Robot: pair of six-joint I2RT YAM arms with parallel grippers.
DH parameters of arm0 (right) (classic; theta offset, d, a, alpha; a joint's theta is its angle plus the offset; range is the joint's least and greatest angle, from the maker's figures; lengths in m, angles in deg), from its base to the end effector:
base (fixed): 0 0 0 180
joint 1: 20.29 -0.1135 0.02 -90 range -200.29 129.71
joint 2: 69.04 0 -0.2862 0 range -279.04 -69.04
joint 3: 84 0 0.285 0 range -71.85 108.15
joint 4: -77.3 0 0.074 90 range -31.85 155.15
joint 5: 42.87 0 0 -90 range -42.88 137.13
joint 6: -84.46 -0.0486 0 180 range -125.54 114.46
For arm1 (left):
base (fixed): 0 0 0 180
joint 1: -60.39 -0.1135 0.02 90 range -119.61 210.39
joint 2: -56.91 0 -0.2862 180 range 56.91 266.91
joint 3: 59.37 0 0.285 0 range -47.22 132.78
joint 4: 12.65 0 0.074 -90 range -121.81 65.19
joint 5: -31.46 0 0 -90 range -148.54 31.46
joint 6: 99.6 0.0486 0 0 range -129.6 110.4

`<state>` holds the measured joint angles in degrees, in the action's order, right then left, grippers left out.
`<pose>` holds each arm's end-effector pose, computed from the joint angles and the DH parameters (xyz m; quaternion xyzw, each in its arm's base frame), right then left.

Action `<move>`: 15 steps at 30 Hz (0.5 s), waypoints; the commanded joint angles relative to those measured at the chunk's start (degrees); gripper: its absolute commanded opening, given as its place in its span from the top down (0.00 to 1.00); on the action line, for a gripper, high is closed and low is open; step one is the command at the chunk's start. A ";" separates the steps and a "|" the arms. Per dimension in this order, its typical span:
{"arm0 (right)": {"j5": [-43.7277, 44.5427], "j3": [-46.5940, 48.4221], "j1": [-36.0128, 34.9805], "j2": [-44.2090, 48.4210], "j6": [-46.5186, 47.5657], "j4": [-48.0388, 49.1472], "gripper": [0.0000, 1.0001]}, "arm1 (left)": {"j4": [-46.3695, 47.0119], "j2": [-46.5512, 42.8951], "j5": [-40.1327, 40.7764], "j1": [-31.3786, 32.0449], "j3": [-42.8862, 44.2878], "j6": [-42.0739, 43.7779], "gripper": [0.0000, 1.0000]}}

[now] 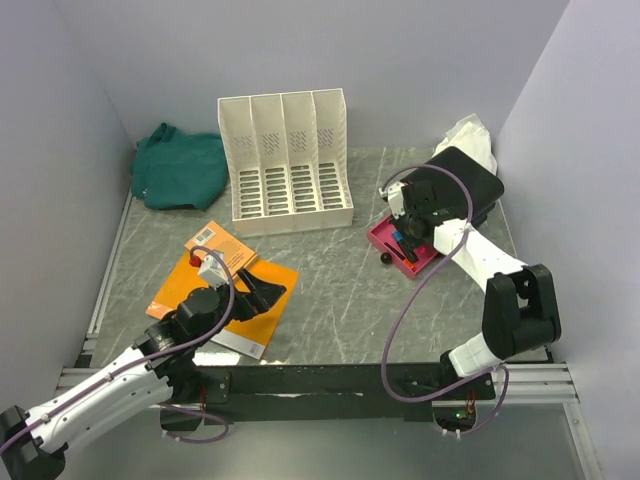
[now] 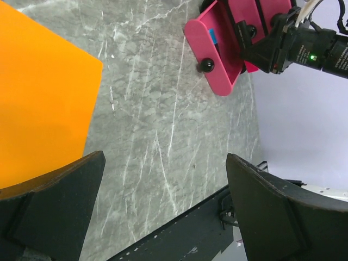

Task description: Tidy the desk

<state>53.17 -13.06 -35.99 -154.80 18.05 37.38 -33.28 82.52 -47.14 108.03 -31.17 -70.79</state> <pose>0.3335 0.0884 0.2261 -0.3049 0.9017 -0.0709 0.2983 0.1164 -0.1134 0.2124 -0.1529 0.7927 -0.4287 0.4055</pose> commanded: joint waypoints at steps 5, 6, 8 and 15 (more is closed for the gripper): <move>5.56 1.33 -0.91 -2.49 1.10 2.90 0.61 | 2.40 3.05 -1.29 -0.09 3.28 1.95 0.00; 5.56 1.42 -0.99 -2.40 1.10 2.90 0.59 | 2.49 3.05 -1.38 -0.09 3.37 2.04 0.01; 5.47 1.51 -1.08 -2.14 1.10 2.72 0.54 | 2.06 2.96 -1.03 -0.09 3.54 2.30 0.01; -4.60 3.26 -1.35 2.69 3.20 -4.47 0.51 | -1.19 1.56 0.20 -0.09 6.00 4.50 0.01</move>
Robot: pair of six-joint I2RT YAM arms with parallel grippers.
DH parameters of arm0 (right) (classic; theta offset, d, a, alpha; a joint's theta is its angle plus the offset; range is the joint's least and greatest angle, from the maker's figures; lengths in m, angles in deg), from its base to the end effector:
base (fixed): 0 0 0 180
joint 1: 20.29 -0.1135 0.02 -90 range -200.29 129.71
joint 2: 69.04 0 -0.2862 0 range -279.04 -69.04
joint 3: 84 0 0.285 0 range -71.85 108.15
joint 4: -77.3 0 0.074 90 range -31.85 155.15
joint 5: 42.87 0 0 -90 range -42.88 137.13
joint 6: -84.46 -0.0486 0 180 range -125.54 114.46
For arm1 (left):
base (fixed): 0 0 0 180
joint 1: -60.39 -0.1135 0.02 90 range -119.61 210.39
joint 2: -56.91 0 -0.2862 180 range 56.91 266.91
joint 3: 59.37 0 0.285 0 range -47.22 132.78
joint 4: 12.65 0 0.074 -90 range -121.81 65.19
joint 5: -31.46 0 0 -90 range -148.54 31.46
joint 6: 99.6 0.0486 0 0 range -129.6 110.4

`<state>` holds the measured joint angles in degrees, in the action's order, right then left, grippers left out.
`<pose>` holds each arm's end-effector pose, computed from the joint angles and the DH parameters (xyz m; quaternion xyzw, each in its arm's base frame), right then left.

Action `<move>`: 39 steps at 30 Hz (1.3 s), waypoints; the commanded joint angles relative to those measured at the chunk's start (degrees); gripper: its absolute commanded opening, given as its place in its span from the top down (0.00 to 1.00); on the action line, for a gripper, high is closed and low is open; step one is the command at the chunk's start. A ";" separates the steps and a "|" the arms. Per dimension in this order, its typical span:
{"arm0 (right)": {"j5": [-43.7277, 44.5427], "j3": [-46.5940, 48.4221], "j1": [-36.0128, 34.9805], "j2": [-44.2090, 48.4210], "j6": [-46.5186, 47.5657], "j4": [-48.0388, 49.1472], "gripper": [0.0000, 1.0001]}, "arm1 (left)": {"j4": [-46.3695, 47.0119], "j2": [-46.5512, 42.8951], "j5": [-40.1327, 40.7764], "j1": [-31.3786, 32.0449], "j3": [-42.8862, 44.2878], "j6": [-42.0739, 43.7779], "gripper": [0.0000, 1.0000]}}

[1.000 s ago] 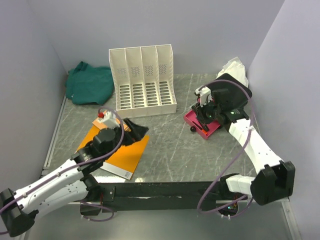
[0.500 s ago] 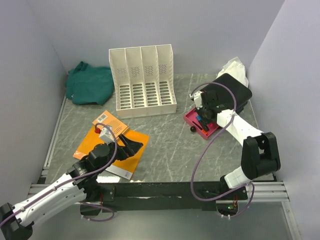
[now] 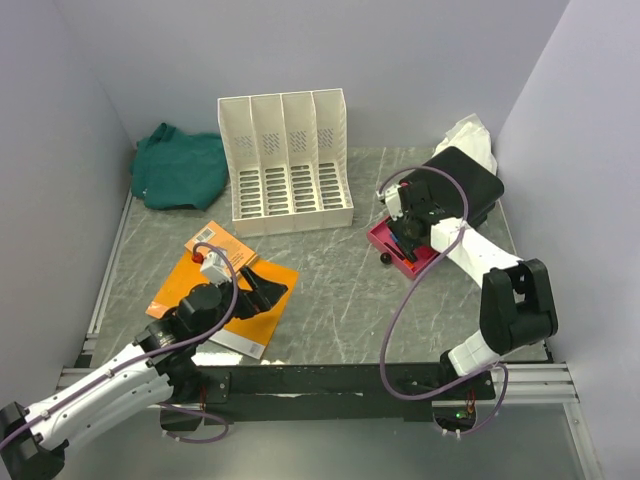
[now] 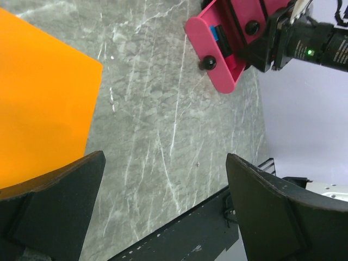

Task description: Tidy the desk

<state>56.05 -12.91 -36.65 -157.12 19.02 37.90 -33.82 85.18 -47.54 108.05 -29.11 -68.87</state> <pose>0.3384 0.0915 0.2146 -0.3125 0.9020 -0.0949 0.2822 0.1198 -0.1177 0.2190 -0.1373 0.8015 -0.4169 0.4061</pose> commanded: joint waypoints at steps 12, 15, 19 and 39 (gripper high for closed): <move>-27.84 1.26 -6.93 4.16 6.48 -9.85 0.90 | -2.50 -3.49 1.39 -0.11 4.13 2.40 0.01; -19.15 1.18 -7.37 1.07 4.19 -7.74 1.00 | -2.93 -3.92 1.56 -0.11 3.95 2.14 0.01; -9.47 -0.66 -7.46 -1.13 4.10 -3.97 1.00 | -2.94 -3.58 1.65 -0.11 3.87 2.05 0.01; 21.37 -5.76 -7.55 -8.07 4.09 16.42 0.98 | -2.32 -3.14 2.09 -0.11 4.04 2.14 0.01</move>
<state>65.85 -18.27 -44.30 -164.15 22.60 45.29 -36.80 82.71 -46.60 108.03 -26.62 -67.29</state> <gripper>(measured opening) 0.019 0.994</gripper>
